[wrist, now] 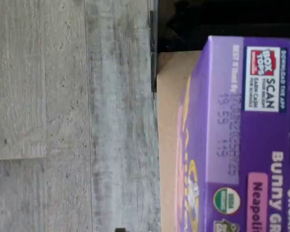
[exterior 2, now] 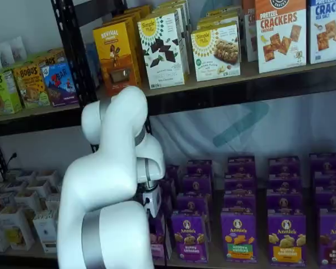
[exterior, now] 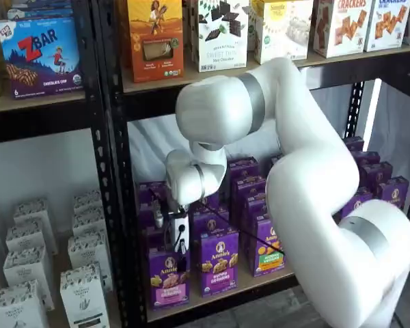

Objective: Pick up the purple box with a pink patch in the middle, on the bottom shelf, the first box from the left

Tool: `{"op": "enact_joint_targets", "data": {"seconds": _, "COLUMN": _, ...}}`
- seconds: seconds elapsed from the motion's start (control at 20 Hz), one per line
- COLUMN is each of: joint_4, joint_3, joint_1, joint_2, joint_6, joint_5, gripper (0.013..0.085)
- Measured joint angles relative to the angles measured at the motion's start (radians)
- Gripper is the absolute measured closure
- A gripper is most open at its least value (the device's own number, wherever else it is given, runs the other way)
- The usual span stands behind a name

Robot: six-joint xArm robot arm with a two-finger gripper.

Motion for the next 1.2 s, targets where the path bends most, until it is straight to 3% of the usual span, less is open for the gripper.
{"op": "enact_joint_targets", "data": {"seconds": 0.2, "joint_4": 0.004, "joint_3": -0.006, "joint_1": 0.002, "joint_2": 0.012, "joint_6": -0.001, "joint_5": -0.016, "gripper": 0.013}}
{"op": "enact_joint_targets", "data": {"seconds": 0.7, "joint_4": 0.009, "joint_3": -0.024, "joint_1": 0.005, "joint_2": 0.029, "joint_6": -0.004, "joint_5": -0.017, "gripper": 0.037}}
{"op": "enact_joint_targets", "data": {"seconds": 1.2, "joint_4": 0.005, "joint_3": -0.023, "joint_1": 0.005, "joint_2": 0.033, "joint_6": 0.0, "joint_5": -0.028, "gripper": 0.037}}
